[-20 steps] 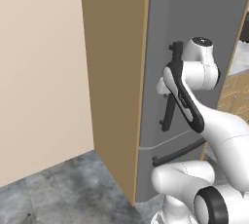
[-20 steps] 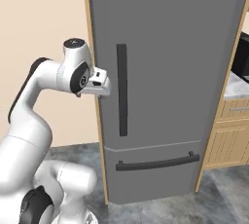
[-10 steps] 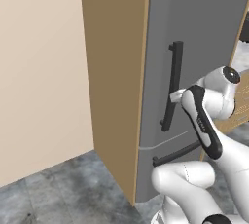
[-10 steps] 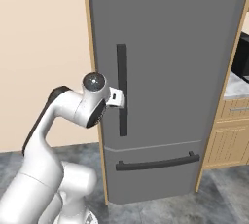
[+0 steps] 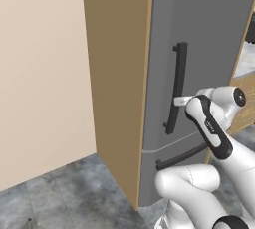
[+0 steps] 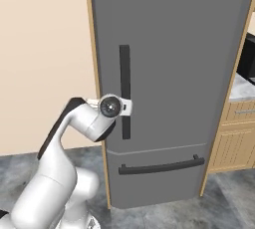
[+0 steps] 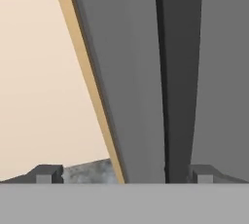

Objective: Open the fridge, grab two sodas, and place both sodas inside the bowl with ice on the dining counter.

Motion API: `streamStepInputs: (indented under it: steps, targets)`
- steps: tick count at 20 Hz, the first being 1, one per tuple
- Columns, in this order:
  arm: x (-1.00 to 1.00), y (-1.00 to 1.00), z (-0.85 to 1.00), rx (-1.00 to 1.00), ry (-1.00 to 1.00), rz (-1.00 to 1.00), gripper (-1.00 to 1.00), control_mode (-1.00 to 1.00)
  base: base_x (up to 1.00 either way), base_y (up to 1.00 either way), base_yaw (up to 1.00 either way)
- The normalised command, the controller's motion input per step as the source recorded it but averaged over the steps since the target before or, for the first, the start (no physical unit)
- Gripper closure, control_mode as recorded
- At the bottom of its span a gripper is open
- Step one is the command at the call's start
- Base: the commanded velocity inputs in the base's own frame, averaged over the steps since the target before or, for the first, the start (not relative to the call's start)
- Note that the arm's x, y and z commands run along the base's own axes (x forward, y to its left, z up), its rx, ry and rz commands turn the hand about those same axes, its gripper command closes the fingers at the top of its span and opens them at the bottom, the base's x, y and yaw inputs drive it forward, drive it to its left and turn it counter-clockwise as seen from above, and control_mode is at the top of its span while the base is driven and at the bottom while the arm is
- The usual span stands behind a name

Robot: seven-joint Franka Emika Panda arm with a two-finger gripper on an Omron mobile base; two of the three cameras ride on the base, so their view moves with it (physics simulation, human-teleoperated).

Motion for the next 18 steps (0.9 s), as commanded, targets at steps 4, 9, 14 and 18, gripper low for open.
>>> streamStepInputs:
  steps: [4, 9, 14, 18]
  targets:
    - [0.24, -0.10, 0.00, -0.05, -0.09, 0.03, -1.00, -1.00, 0.00, 0.00, 0.00]
    - [0.06, -0.18, -0.06, -0.12, -0.07, 0.01, -1.00, -1.00, 0.00, 0.00, 0.00]
    - [0.09, -0.44, -0.23, -0.01, -0.10, 0.07, -1.00, -1.00, 0.00, 0.00, 0.00]
    - [0.14, -0.20, -0.15, 0.08, -0.15, 0.08, -1.00, -1.00, 0.00, 0.00, 0.00]
